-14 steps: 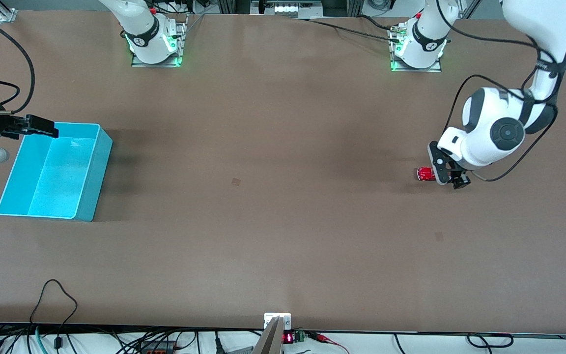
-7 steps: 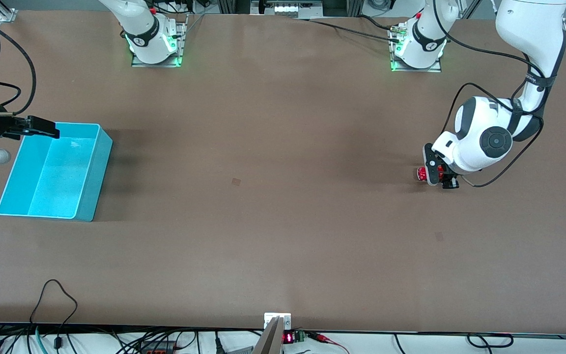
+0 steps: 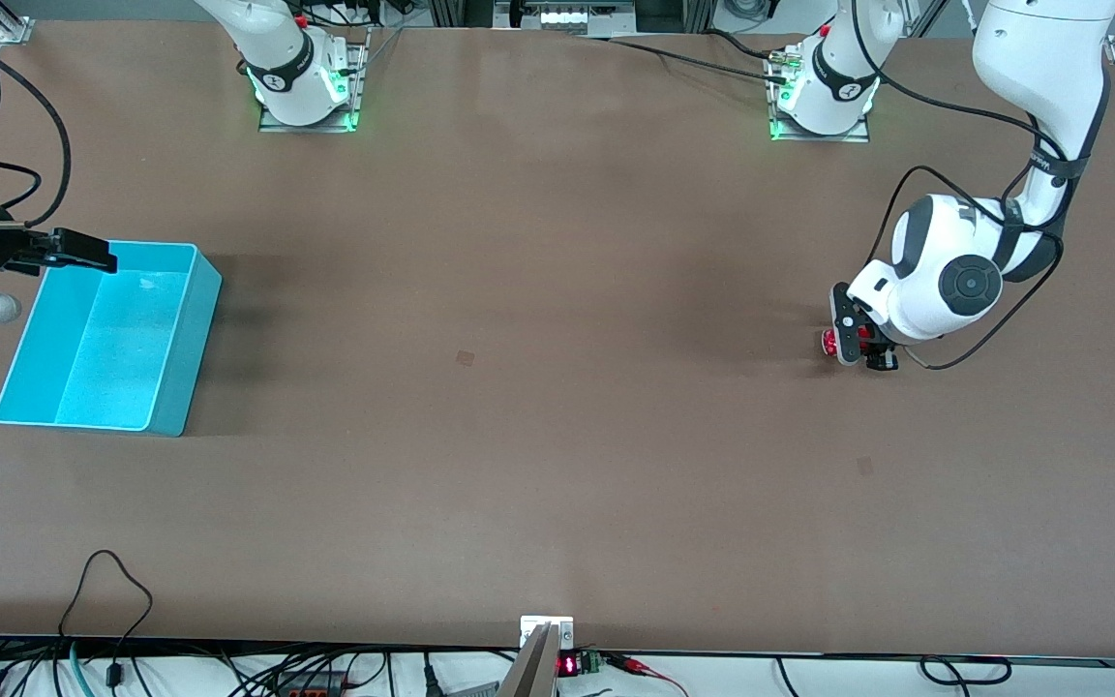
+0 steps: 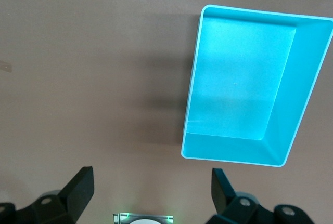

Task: Wind red beetle toy and store in blue box
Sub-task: 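Close the left gripper on the red car's body, then drag the car backward along the table with the left gripper, then release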

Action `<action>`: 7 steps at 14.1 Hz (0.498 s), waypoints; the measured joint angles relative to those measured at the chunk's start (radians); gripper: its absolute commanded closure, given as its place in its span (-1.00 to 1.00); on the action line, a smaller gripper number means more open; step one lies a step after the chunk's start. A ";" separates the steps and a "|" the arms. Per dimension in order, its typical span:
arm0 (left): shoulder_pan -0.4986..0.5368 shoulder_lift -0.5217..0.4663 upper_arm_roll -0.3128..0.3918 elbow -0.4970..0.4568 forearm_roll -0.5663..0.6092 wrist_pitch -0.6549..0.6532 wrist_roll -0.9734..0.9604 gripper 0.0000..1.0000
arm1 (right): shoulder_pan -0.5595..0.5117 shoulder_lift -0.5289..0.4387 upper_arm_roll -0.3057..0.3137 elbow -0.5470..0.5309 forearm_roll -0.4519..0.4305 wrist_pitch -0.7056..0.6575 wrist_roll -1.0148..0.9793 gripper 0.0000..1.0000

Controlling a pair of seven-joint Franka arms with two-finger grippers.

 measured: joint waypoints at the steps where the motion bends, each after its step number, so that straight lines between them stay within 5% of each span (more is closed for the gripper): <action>1: 0.000 0.000 0.000 0.000 0.000 0.001 0.002 0.52 | 0.000 0.000 0.000 0.000 0.000 0.000 0.000 -1.00; 7: 0.000 -0.002 0.000 0.001 0.000 0.002 0.014 0.72 | -0.001 0.000 0.000 0.000 -0.001 0.000 0.000 -1.00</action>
